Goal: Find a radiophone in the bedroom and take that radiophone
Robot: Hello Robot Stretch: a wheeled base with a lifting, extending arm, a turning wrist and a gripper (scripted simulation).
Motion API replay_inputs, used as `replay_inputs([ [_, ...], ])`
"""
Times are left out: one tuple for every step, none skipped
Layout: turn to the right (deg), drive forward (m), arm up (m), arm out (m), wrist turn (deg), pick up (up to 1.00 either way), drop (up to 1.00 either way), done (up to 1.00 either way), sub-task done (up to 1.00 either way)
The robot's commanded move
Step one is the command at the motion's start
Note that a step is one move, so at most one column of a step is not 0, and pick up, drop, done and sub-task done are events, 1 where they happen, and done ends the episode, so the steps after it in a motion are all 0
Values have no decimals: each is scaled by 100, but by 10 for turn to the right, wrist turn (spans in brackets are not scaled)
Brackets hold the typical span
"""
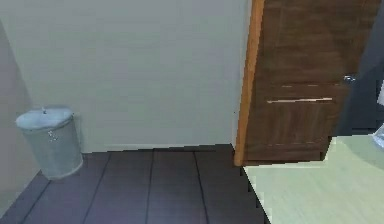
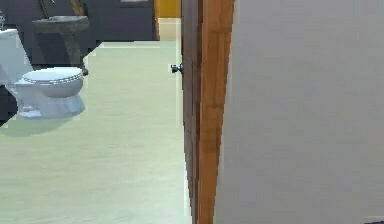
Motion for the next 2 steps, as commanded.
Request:
replay_inputs([
  [180,0,0,0,0,0,0,0,0],
  [0,30,0,0,0,0,0,0,0],
])
